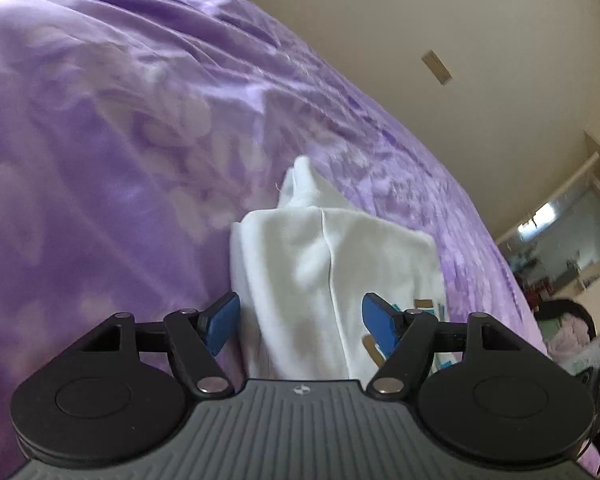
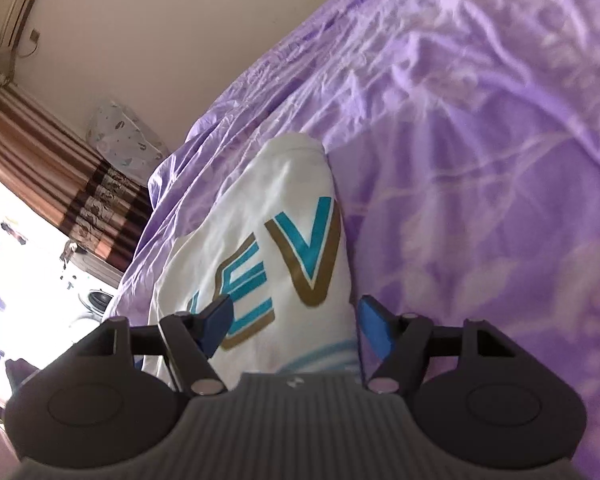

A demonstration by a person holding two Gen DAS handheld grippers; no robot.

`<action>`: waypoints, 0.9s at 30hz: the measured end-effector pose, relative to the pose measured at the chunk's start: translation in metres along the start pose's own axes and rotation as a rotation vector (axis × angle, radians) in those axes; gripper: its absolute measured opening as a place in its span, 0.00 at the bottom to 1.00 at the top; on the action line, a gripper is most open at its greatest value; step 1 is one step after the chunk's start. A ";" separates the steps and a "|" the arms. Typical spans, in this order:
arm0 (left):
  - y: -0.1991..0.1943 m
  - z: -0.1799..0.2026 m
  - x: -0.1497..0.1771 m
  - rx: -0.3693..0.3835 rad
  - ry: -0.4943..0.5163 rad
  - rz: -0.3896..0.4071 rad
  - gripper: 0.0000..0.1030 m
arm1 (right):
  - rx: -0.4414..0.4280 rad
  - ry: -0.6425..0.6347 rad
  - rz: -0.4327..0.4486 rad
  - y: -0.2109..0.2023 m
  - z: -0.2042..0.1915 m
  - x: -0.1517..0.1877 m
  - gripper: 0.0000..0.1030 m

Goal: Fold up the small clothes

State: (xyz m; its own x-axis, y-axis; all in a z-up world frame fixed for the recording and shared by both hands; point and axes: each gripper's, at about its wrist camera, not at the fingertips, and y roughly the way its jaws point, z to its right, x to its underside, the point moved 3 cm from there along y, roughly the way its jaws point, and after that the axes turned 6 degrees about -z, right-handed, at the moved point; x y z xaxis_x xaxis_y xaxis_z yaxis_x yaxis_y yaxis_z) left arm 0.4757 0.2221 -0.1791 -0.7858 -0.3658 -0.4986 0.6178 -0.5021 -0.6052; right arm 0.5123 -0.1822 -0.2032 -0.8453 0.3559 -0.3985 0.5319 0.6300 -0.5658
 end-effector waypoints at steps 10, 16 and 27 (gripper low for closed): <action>0.040 -0.023 -0.024 0.084 -0.053 -0.010 0.59 | -0.130 0.102 -0.023 0.051 0.028 -0.030 0.57; 0.031 -0.012 -0.029 0.071 -0.098 0.005 0.25 | -0.133 0.129 -0.032 0.069 0.027 -0.045 0.19; -0.068 0.090 -0.012 -0.044 0.097 0.174 0.21 | -0.112 -0.130 0.074 -0.005 -0.058 -0.041 0.10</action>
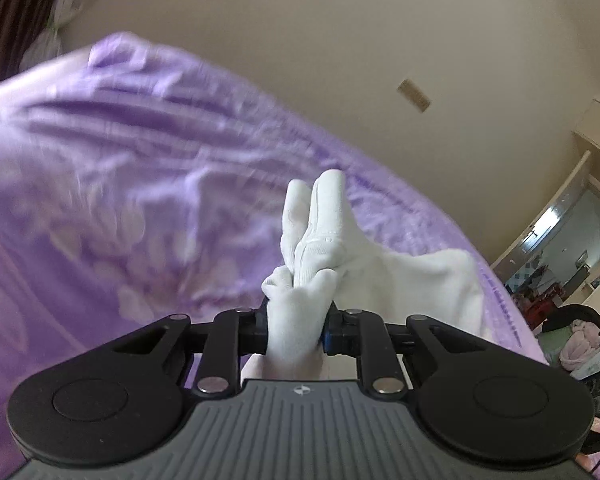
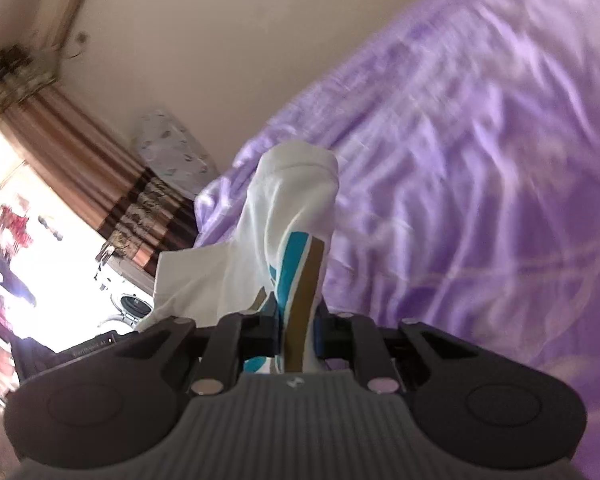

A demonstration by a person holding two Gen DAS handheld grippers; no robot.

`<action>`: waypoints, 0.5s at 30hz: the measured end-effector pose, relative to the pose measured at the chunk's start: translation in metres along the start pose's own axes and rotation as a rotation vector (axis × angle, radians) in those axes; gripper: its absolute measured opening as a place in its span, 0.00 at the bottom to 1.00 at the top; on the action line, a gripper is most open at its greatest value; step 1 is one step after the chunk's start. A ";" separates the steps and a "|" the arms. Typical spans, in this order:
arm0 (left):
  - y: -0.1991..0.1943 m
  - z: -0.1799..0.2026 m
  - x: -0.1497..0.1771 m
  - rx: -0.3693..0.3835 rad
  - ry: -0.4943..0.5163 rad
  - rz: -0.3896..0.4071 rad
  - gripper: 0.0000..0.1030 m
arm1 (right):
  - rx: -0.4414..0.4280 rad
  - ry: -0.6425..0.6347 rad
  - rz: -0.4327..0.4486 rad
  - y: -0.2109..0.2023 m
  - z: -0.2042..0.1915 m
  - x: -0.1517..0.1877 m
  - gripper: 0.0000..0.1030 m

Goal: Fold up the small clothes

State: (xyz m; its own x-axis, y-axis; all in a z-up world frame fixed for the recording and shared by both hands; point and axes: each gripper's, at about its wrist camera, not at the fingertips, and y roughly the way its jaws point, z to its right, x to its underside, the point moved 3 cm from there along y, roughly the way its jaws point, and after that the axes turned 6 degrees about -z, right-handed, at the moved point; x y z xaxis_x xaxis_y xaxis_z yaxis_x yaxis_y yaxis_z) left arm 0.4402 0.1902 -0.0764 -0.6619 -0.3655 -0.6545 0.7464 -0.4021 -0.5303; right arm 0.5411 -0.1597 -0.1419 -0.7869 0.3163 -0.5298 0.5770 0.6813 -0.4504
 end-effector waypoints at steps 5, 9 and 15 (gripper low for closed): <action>-0.069 0.039 0.001 0.031 0.030 0.087 0.21 | -0.045 -0.109 0.067 -0.070 -0.054 0.010 0.09; -0.129 0.078 0.009 0.045 0.065 0.145 0.21 | -0.081 -0.156 0.122 -0.127 -0.092 0.022 0.09; -0.209 0.119 0.031 0.026 0.113 0.147 0.21 | -0.111 -0.181 0.170 -0.212 -0.134 0.062 0.09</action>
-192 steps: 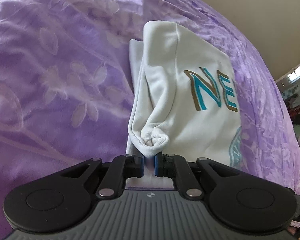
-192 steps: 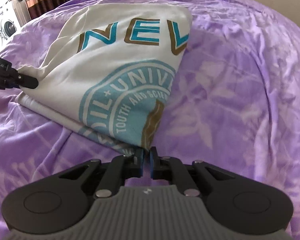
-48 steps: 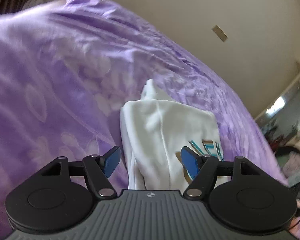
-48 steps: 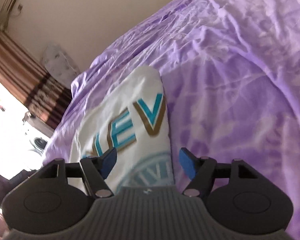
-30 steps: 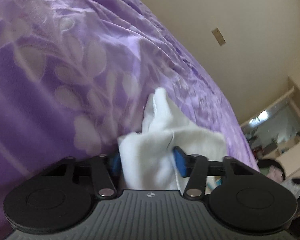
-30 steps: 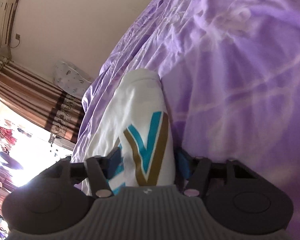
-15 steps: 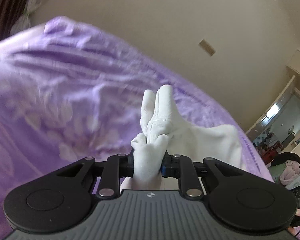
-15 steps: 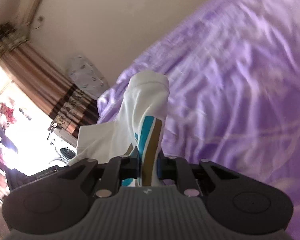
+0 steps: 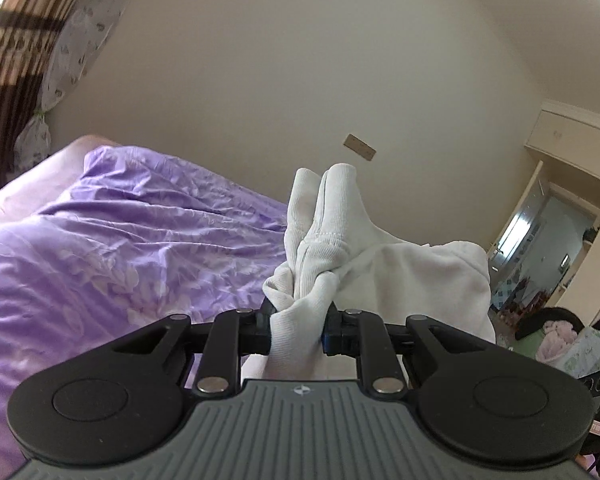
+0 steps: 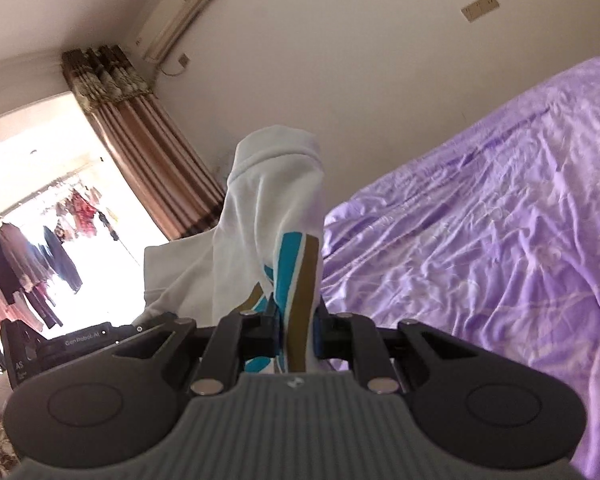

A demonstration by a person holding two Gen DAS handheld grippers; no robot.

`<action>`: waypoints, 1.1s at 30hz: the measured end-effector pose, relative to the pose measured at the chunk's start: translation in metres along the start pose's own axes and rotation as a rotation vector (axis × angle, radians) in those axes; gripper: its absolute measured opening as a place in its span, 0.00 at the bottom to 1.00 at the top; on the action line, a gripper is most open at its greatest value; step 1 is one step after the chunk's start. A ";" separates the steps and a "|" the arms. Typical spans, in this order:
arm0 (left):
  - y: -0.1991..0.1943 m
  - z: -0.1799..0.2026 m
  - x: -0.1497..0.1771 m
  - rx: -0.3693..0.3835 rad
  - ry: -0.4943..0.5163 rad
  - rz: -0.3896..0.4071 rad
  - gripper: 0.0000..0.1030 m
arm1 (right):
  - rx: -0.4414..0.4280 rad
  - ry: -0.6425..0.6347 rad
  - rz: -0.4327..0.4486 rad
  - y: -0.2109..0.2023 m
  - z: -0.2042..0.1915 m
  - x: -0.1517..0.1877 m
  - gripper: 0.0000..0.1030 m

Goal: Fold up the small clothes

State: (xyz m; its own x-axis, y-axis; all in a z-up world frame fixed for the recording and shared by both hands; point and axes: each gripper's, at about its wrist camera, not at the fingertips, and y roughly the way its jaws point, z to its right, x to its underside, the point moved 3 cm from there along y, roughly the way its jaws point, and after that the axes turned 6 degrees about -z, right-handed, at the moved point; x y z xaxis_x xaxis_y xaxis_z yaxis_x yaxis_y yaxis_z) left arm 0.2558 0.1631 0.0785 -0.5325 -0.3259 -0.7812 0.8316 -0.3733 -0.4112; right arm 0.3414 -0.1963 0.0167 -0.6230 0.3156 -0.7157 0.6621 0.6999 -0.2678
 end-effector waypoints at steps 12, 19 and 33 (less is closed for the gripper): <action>0.030 -0.019 0.071 -0.030 0.048 -0.285 0.21 | 0.095 0.110 -0.034 -0.069 0.003 0.082 0.10; 0.097 -0.067 0.086 -0.044 -0.002 -0.392 0.21 | 0.171 0.132 -0.149 -0.024 0.051 0.099 0.10; 0.186 -0.111 0.132 -0.191 0.085 -0.662 0.27 | 0.362 0.154 -0.343 0.074 0.123 0.120 0.12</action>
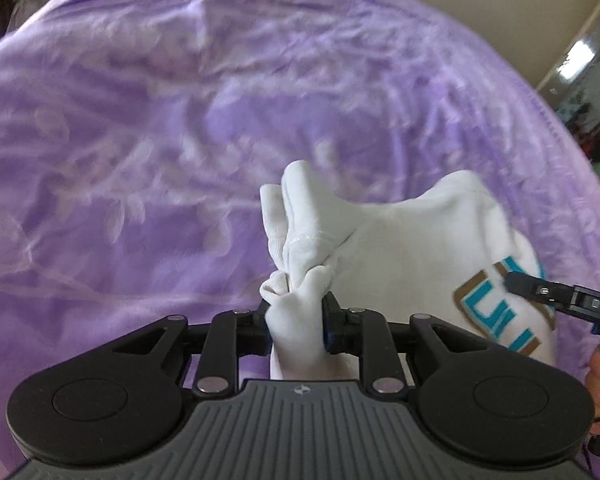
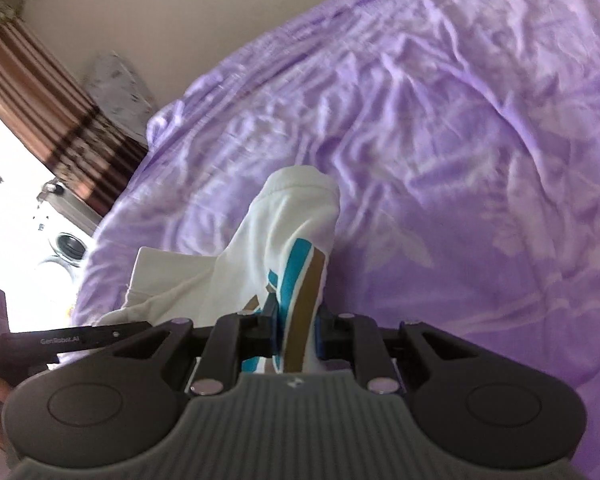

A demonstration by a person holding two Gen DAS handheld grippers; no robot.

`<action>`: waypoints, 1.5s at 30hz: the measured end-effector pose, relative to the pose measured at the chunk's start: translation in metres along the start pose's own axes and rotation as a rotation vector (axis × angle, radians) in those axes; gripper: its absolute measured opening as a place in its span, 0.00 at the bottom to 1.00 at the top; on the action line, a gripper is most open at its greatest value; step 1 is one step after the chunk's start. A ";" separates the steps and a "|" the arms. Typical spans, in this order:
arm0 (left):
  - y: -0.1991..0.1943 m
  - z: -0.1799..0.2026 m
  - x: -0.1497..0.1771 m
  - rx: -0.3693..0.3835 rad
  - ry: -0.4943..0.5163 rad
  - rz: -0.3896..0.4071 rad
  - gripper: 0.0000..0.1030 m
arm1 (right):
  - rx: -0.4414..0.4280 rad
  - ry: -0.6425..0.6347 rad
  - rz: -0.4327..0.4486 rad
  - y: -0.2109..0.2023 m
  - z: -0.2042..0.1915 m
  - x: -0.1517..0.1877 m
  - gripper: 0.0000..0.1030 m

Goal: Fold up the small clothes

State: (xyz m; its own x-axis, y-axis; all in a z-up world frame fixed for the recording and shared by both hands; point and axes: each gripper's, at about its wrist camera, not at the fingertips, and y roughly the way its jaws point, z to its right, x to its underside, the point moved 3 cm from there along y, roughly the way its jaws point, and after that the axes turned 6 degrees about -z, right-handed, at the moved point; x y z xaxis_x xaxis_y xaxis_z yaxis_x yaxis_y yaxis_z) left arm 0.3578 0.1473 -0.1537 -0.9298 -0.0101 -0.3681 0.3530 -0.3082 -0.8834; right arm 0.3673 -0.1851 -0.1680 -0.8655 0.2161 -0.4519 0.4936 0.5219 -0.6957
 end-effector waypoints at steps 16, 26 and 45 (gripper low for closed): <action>-0.029 -0.017 0.013 -0.141 0.025 -0.032 0.38 | 0.229 -0.023 -0.024 -0.010 0.020 -0.006 0.22; -0.130 0.022 0.034 -0.312 0.146 0.079 0.29 | 0.324 -0.237 0.162 -0.117 -0.033 -0.005 0.22; -0.093 0.078 0.160 -0.178 0.093 0.112 0.09 | 0.229 -0.263 0.017 -0.118 -0.037 0.132 0.21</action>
State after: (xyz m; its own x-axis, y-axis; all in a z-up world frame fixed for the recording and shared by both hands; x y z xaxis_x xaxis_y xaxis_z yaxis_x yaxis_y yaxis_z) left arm 0.1682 0.1001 -0.1073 -0.8731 0.0553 -0.4844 0.4738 -0.1374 -0.8698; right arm 0.1914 -0.1872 -0.1250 -0.8200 -0.0121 -0.5722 0.5400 0.3150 -0.7805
